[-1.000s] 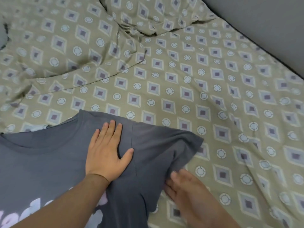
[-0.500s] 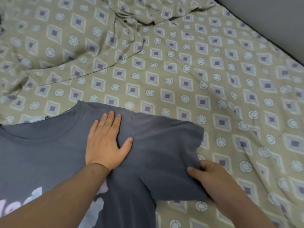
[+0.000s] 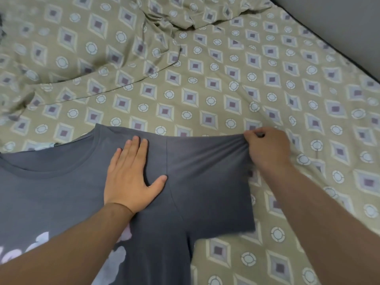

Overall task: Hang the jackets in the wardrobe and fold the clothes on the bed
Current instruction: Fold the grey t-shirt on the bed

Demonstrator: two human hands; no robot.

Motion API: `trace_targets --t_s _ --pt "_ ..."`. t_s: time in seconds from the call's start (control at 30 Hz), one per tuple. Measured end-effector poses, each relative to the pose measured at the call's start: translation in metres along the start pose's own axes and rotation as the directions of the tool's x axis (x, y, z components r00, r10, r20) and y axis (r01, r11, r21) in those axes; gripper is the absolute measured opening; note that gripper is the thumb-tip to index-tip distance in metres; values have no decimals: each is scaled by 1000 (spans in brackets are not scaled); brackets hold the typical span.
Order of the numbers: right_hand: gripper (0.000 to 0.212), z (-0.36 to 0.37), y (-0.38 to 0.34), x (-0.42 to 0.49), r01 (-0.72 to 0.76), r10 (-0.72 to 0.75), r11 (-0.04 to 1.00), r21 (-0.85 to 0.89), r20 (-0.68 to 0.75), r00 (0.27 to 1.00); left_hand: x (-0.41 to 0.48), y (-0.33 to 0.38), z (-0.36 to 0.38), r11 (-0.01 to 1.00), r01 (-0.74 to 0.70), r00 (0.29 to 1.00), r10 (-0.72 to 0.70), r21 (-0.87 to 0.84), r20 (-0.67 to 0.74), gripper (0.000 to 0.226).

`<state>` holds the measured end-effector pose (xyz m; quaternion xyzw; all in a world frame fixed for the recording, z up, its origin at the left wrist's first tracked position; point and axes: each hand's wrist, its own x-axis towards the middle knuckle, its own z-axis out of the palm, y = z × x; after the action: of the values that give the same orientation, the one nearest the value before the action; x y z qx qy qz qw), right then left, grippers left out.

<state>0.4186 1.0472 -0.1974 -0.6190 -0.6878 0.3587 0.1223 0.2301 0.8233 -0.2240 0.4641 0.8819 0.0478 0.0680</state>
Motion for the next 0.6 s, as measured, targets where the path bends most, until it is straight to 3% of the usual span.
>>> trace_targets --t_s 0.1,0.17,0.3,0.37,0.4,0.47,0.53,0.6 --pt "16 3 6 20 39 -40 995 -91 -14 999 1 0 1 999 -4 999 3 37 32 107" --pt "22 7 10 19 32 -32 997 -76 -4 999 2 0 1 998 -6 999 3 58 41 107" --pt "40 -9 17 -7 -76 81 982 175 -27 996 2 0 1 998 6 999 -9 58 49 104" --pt "48 -15 20 -32 -250 225 874 417 109 968 3 0 2 998 6 999 -9 56 45 103" --pt "50 -16 22 -48 -322 267 833 450 184 946 3 -1 3 999 8 999 -10 53 38 103" --pt "52 -10 29 -80 -331 257 889 317 255 932 3 -1 4 999 3 1000 -4 47 28 102" --pt "34 -3 31 -107 -254 196 947 198 273 942 4 -2 6 999 -4 1000 3 43 13 102" --pt "16 3 30 -119 -219 147 951 217 305 941 4 -3 7 999 0 1000 0 38 -5 101"
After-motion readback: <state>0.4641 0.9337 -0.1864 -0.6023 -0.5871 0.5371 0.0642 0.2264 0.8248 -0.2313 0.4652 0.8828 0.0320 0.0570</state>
